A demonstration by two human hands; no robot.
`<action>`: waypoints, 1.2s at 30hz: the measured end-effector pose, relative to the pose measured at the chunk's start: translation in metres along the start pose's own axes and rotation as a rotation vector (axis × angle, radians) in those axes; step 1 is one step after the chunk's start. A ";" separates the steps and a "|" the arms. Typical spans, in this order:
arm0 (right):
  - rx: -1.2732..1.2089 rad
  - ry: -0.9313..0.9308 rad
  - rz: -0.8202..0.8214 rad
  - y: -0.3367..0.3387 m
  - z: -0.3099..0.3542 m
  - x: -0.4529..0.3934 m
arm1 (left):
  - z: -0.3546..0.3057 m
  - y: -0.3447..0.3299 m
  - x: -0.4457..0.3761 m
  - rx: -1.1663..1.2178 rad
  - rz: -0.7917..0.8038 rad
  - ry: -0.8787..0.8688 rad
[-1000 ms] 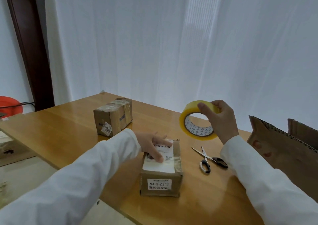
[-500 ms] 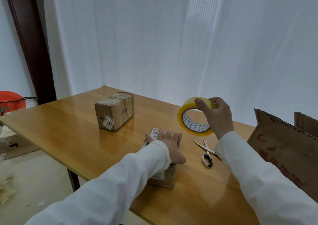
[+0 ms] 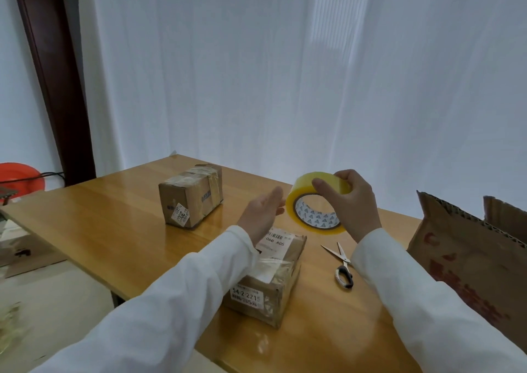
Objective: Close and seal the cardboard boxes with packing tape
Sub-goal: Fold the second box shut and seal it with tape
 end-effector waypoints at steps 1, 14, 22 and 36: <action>0.026 0.038 0.018 -0.003 0.008 0.002 | 0.001 -0.003 -0.001 0.060 0.074 0.027; 0.194 0.280 0.040 -0.007 0.039 0.017 | 0.015 0.006 0.001 0.173 0.267 0.264; 0.211 0.337 0.071 -0.005 0.046 0.017 | 0.022 0.007 0.004 0.220 0.300 0.348; 0.077 0.347 0.038 -0.002 0.048 0.020 | 0.026 0.006 0.002 0.234 0.394 0.352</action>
Point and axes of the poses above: each hand's wrist, its own x-axis away from the middle knuckle, its own y-axis out of the back of the hand, z = x × y, the point moved 7 cm from there along -x, towards the middle knuckle, and after that the axes turned 10 degrees about z, right-handed, at the moved point
